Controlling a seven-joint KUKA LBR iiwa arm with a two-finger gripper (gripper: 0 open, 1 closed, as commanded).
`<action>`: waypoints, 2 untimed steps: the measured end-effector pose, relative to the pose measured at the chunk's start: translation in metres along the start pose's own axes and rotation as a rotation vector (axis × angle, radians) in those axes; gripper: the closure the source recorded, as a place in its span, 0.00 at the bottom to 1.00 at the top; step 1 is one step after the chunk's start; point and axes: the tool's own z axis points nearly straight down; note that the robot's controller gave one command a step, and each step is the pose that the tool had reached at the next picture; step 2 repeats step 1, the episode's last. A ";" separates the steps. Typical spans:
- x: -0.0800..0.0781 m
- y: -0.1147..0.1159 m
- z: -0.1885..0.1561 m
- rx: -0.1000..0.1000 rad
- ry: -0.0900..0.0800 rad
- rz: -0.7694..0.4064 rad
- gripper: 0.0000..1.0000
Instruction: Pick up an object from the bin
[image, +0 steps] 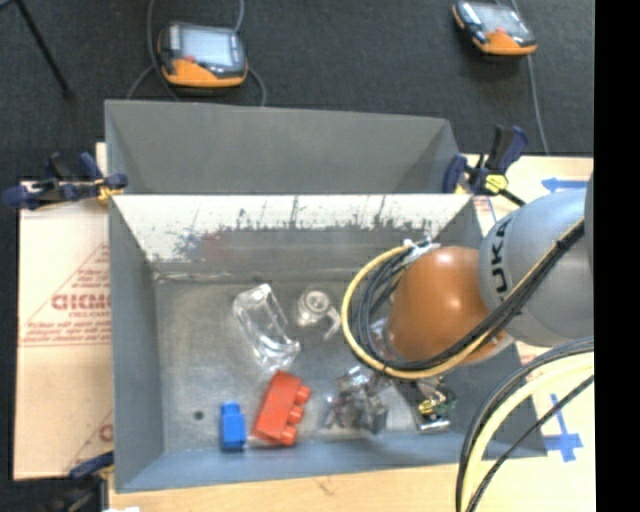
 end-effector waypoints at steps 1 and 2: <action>-0.021 -0.046 -0.148 0.007 -0.008 -0.006 1.00; -0.021 -0.046 -0.148 0.007 -0.008 -0.006 1.00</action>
Offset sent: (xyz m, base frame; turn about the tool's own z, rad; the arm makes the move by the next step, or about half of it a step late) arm 0.0360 -0.0285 0.1426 -0.0107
